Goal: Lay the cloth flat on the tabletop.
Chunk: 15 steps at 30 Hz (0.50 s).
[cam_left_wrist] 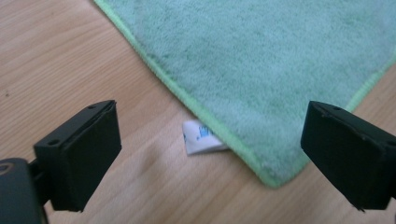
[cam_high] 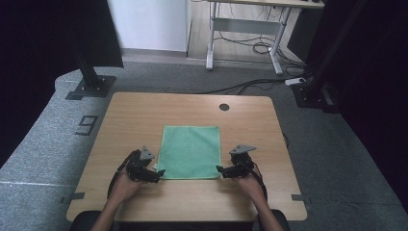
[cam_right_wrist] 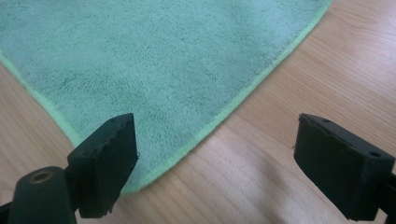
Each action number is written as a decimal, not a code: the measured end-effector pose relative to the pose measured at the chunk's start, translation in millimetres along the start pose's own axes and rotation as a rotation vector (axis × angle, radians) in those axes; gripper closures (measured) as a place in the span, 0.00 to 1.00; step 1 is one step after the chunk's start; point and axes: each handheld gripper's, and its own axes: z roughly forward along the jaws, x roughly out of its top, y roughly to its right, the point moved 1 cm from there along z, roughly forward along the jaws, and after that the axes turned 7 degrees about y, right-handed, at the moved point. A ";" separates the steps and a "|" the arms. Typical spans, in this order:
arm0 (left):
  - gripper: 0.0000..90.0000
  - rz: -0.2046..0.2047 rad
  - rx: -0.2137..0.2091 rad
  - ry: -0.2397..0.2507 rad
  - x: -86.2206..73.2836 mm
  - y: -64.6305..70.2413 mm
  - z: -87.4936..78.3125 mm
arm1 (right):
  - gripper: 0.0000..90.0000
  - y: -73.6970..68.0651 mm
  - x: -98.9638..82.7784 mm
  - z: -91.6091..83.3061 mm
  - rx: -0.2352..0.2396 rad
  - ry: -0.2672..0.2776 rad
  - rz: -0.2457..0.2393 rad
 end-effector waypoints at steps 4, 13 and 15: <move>0.04 -0.019 -0.003 0.011 -7.2 -1.1 -7.9 | 0.15 0.1 -3.2 -7.7 -0.005 -0.002 -0.005; 0.02 -0.044 0.002 0.034 -25.4 -2.6 -21.7 | 0.15 4.3 -15.1 -26.2 -0.026 0.008 0.018; 0.01 -0.042 0.006 0.034 -27.6 -3.2 -21.6 | 0.15 5.7 -18.8 -29.3 -0.033 0.001 0.017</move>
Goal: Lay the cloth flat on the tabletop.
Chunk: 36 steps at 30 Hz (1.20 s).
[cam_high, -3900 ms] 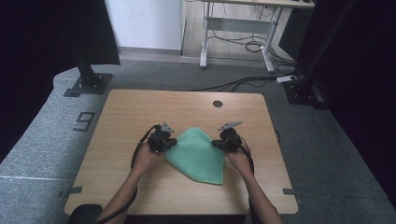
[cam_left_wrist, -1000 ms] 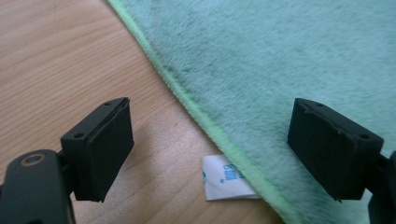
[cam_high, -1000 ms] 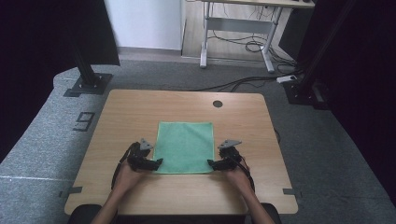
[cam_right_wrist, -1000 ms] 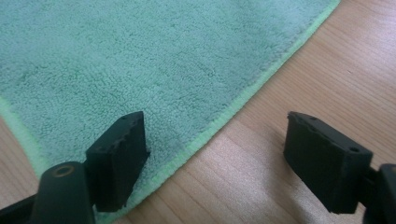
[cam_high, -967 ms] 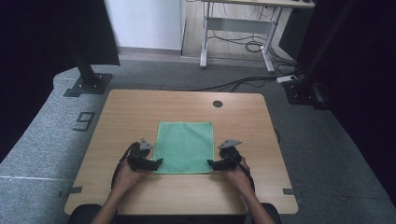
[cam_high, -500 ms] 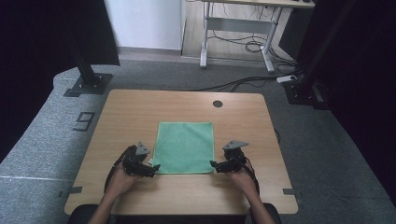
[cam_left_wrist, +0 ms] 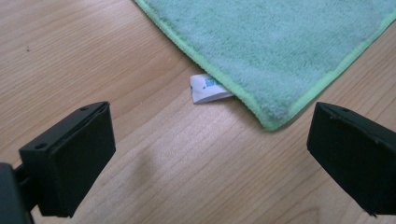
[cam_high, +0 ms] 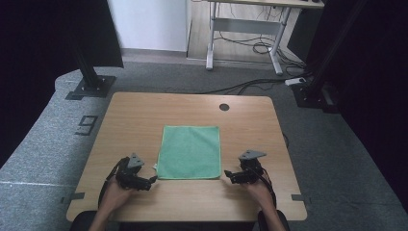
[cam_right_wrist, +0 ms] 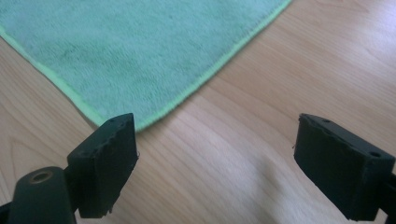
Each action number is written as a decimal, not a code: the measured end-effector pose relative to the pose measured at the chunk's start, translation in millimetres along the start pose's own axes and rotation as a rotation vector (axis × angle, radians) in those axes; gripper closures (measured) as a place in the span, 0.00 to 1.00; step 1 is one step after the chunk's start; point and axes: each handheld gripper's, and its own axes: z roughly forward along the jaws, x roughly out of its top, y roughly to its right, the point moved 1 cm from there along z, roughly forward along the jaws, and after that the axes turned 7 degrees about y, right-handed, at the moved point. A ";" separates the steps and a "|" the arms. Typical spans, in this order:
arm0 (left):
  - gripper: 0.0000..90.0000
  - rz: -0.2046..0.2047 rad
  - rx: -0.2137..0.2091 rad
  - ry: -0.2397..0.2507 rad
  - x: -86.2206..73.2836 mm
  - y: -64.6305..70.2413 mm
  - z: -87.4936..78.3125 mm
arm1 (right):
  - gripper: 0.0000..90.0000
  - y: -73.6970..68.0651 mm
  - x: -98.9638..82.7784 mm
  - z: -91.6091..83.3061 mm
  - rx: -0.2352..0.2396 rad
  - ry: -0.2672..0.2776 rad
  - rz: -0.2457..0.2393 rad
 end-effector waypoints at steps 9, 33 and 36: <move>0.00 -0.013 0.005 -0.013 -11.3 -7.6 9.4 | 0.15 12.2 -15.3 -3.7 -0.028 -0.018 0.023; 0.00 -0.042 -0.005 -0.033 -14.4 -13.2 16.3 | 0.13 17.6 -27.5 6.7 -0.036 0.001 -0.006; 0.00 -0.042 -0.006 -0.033 -14.4 -13.2 16.3 | 0.13 17.7 -27.5 6.7 -0.037 0.001 -0.007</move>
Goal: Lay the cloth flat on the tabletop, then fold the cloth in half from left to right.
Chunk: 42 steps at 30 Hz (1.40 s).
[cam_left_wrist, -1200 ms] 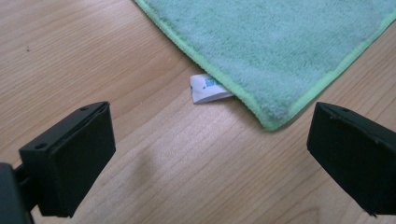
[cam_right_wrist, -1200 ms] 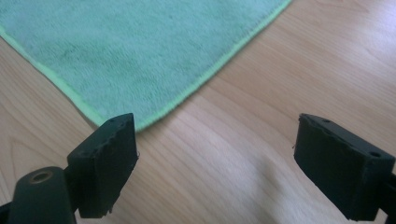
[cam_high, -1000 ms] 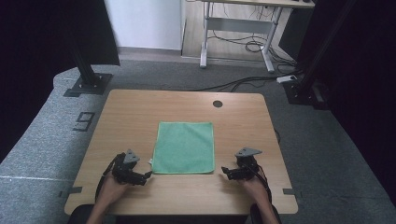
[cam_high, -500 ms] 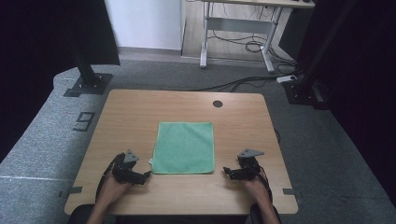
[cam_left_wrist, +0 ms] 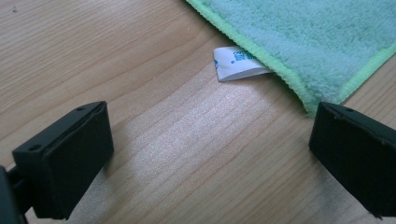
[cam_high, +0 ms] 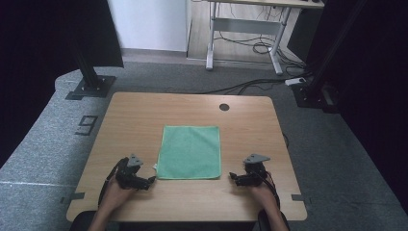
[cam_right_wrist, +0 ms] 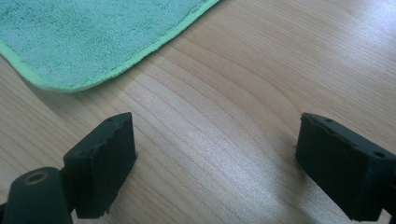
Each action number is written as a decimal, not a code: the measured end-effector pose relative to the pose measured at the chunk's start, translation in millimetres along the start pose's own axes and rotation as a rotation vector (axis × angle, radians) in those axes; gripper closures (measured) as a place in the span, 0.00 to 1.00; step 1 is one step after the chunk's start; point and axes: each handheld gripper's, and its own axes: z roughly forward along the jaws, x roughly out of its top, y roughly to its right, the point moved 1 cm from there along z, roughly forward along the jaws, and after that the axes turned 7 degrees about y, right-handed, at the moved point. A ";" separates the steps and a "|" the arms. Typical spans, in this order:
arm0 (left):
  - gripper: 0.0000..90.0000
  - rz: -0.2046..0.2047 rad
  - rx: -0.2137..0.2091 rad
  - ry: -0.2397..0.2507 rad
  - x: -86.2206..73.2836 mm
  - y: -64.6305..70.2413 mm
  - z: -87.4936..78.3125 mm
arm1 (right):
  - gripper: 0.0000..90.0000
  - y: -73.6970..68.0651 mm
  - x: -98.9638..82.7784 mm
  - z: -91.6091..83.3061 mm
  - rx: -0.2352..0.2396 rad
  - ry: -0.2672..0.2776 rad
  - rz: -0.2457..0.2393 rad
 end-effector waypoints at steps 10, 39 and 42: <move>0.00 0.000 0.001 0.000 0.0 0.1 0.1 | 0.13 0.0 0.0 0.0 0.000 0.000 0.000; 0.00 -0.003 0.003 0.001 0.8 0.1 0.9 | 0.16 -31.1 31.2 12.3 0.040 0.059 0.048; 0.00 -0.003 0.002 0.001 0.9 0.0 0.9 | 0.16 -32.0 33.3 13.5 0.034 0.066 0.050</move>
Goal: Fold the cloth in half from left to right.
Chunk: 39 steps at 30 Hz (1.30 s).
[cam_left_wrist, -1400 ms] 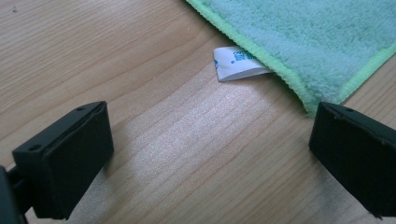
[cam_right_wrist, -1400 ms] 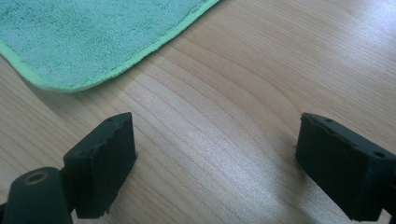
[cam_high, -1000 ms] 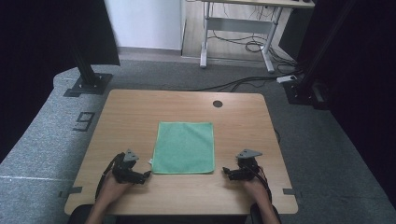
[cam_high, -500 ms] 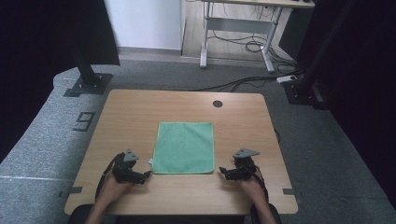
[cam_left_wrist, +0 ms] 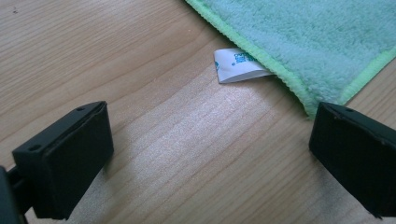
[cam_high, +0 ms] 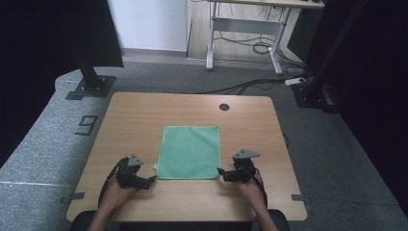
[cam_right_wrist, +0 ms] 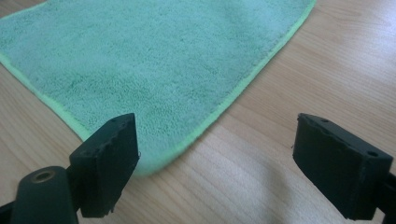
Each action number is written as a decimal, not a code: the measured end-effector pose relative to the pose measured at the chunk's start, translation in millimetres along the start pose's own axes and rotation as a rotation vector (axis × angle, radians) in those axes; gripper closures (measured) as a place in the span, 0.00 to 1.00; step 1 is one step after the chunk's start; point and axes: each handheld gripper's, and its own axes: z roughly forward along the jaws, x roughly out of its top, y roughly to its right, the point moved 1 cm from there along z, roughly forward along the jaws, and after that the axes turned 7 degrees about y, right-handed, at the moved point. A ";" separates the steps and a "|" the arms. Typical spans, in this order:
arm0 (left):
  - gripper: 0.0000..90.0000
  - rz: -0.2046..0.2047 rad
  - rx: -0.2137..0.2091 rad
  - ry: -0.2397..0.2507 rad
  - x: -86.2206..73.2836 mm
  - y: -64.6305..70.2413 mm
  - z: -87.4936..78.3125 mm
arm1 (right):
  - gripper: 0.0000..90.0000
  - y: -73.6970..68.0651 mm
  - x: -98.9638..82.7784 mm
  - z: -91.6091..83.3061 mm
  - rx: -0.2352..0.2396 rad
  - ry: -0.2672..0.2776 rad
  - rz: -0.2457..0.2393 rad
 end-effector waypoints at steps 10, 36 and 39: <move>0.00 0.005 -0.004 -0.017 2.3 -0.7 -0.1 | 0.16 1.9 2.1 1.0 -0.016 -0.015 -0.002; 0.01 0.007 0.046 0.051 49.0 -11.2 16.8 | 0.17 2.1 -16.9 4.1 -0.028 -0.089 -0.048; 0.00 0.013 0.038 0.049 59.3 -10.0 28.9 | 0.17 5.1 -18.6 -0.1 -0.026 -0.095 -0.048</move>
